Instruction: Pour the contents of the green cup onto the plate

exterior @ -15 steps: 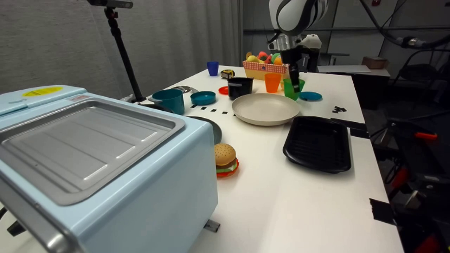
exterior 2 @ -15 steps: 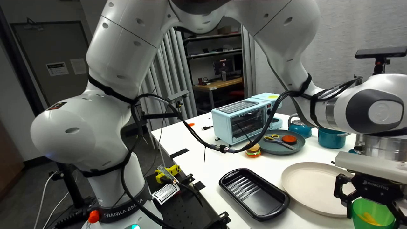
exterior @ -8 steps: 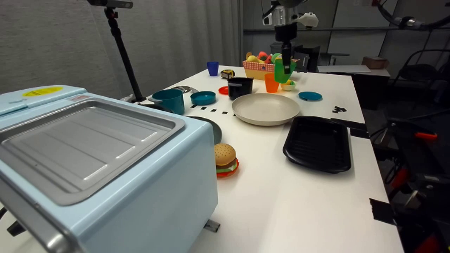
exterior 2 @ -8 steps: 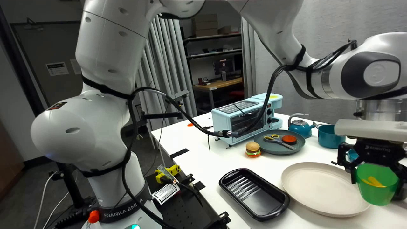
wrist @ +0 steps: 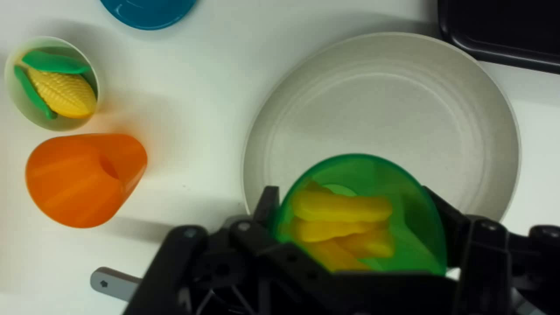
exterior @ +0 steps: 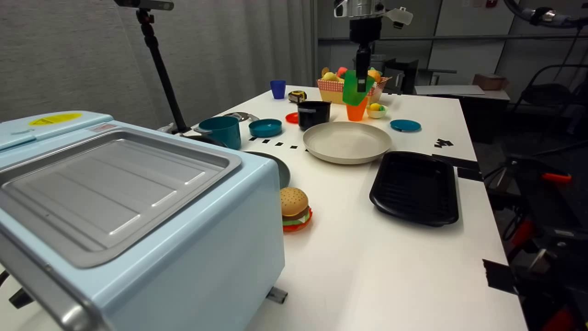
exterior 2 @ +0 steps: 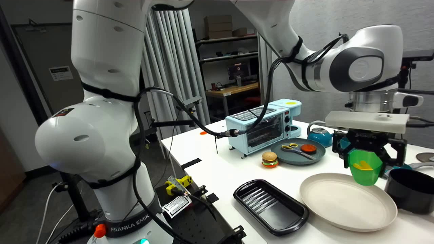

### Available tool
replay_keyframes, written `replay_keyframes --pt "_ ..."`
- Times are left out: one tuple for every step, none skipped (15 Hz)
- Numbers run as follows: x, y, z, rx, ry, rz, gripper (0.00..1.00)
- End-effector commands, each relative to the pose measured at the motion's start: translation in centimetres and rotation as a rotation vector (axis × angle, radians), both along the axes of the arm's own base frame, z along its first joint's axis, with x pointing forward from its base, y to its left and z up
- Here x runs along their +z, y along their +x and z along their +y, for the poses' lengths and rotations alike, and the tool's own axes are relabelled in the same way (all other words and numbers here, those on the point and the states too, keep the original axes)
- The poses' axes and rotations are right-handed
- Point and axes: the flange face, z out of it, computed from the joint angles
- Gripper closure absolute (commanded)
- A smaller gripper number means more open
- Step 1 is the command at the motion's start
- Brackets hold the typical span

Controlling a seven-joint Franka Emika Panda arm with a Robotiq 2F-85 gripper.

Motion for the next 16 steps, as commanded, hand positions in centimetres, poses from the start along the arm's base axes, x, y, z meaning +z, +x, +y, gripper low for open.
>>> replay_keyframes --pt "0.6 -0.9 2.6 -0.050 0.025 -0.094 0.48" --pt "0.4 -0.9 3.1 -0.066 0.029 -0.127 0.48" --pt "0.2 -1.0 3.6 -0.081 0.030 -0.170 0.48" --pt "0.0 -1.1 4.1 -0.093 0.029 -0.211 0.48" --pt "-0.3 -1.1 4.6 -0.102 0.024 -0.262 0.48" --pt "-0.7 -1.2 5.0 -0.104 0.016 -0.303 0.48" --pt "-1.0 -1.3 5.4 -0.103 0.007 -0.349 0.48" --pt "-1.3 -1.5 5.8 -0.104 -0.005 -0.397 0.48" --pt "-1.5 -1.7 6.1 -0.108 -0.016 -0.449 0.48" --pt "-1.6 -1.9 6.5 -0.113 -0.027 -0.506 0.48" --pt "-1.4 -2.0 6.6 -0.119 -0.040 -0.566 0.48" --pt "-1.4 -2.3 6.9 -0.125 -0.051 -0.623 0.48" --pt "-1.4 -2.6 7.1 -0.133 -0.065 -0.679 0.48" --pt "-1.4 -2.9 7.3 -0.143 -0.075 -0.734 0.48" --pt "-1.4 -3.3 7.3 -0.151 -0.085 -0.790 0.48" --pt "-1.4 -3.6 7.4 -0.162 -0.095 -0.846 0.48"
